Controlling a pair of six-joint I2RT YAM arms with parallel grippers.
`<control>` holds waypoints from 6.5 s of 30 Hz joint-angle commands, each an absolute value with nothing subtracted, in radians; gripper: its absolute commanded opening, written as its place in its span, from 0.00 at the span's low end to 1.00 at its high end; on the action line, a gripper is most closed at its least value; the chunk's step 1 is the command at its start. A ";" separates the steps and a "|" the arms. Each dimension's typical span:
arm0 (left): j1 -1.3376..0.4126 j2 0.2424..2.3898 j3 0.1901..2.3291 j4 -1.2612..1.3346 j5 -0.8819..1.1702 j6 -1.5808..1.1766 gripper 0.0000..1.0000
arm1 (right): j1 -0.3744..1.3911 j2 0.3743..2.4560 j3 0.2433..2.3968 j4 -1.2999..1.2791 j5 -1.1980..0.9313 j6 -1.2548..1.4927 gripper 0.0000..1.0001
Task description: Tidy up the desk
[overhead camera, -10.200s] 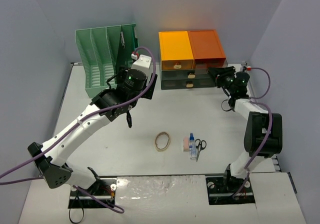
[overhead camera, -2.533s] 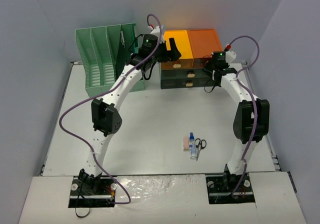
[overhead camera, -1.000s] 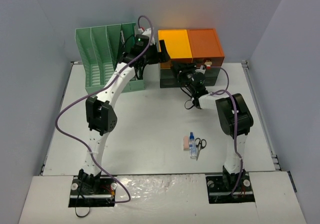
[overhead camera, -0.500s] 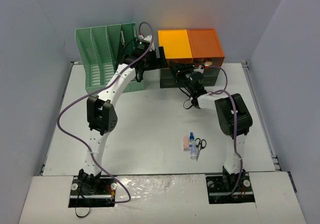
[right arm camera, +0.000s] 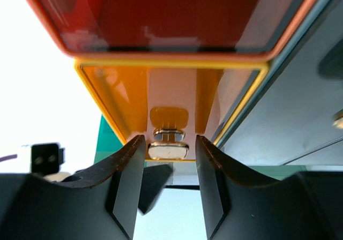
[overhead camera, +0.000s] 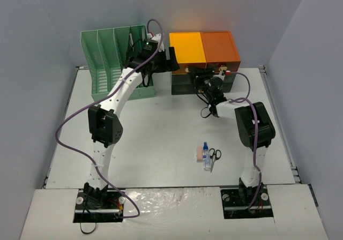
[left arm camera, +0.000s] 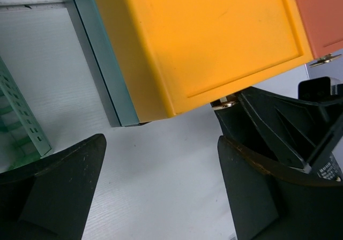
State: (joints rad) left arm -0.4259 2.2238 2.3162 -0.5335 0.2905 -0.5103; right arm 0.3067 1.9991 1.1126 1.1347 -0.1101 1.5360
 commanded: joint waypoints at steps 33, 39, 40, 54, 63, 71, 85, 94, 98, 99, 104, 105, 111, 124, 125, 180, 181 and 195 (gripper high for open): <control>-0.408 2.108 2.386 -0.474 0.313 -0.512 0.82 | 0.362 1.454 0.893 0.675 -0.118 1.349 0.00; -0.410 2.065 2.343 -0.476 0.316 -0.506 0.82 | 0.357 1.522 1.024 0.494 -0.134 1.278 0.67; -0.409 2.058 2.333 -0.477 0.316 -0.504 0.82 | 0.357 1.535 1.046 0.467 -0.135 1.267 0.69; -0.422 1.849 2.149 -0.528 0.243 -0.438 0.82 | 0.334 1.479 1.262 -0.129 -0.126 1.004 0.80; -0.416 1.674 1.991 -0.594 0.106 -0.389 0.82 | 0.338 1.265 1.170 -0.697 0.039 0.684 0.74; -0.409 1.582 1.898 -0.608 0.084 -0.362 0.82 | 0.441 1.105 0.918 -0.778 0.071 0.749 0.42; -0.407 1.549 1.890 -0.629 0.092 -0.339 0.82 | 0.856 1.199 0.807 -0.705 0.172 0.987 0.34; -0.407 1.538 1.888 -0.636 0.097 -0.336 0.82 | 0.920 1.393 0.880 -0.593 0.270 0.957 0.34; -0.407 1.531 1.888 -0.640 0.095 -0.332 0.82 | 0.919 1.439 0.921 -0.580 0.316 0.934 0.35; -0.407 1.529 1.888 -0.641 0.095 -0.331 0.82 | 0.920 1.454 0.925 -0.577 0.319 0.924 0.35; -0.407 1.523 1.884 -0.643 0.092 -0.329 0.82 | 0.920 1.502 0.936 -0.571 0.320 0.909 0.35; -0.407 1.522 1.886 -0.644 0.091 -0.328 0.82 | 0.920 1.503 0.934 -0.571 0.322 0.911 0.36; -0.405 1.520 1.893 -0.651 0.087 -0.321 0.82 | 0.920 1.493 0.913 -0.582 0.323 0.927 0.36; -0.405 1.526 1.891 -0.659 0.089 -0.318 0.82 | 0.945 1.467 0.893 -0.618 0.349 0.965 0.37; -0.406 1.527 1.892 -0.660 0.089 -0.318 0.82 | 0.945 1.476 0.888 -0.617 0.354 0.966 0.37; -0.385 1.445 1.749 -0.637 0.074 -0.338 0.82 | 0.538 1.725 1.893 -0.346 0.297 0.678 0.00; -0.385 1.444 1.747 -0.636 0.074 -0.339 0.82 | 0.519 1.733 1.897 -0.315 0.265 0.692 0.00; -0.385 1.445 1.752 -0.634 0.078 -0.342 0.82 | 0.439 1.796 1.751 0.062 0.039 1.038 0.00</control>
State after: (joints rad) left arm -0.3912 1.4937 1.7199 -0.6910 0.0738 -0.3298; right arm 0.4211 1.7927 1.8182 -0.1694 0.1339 0.8852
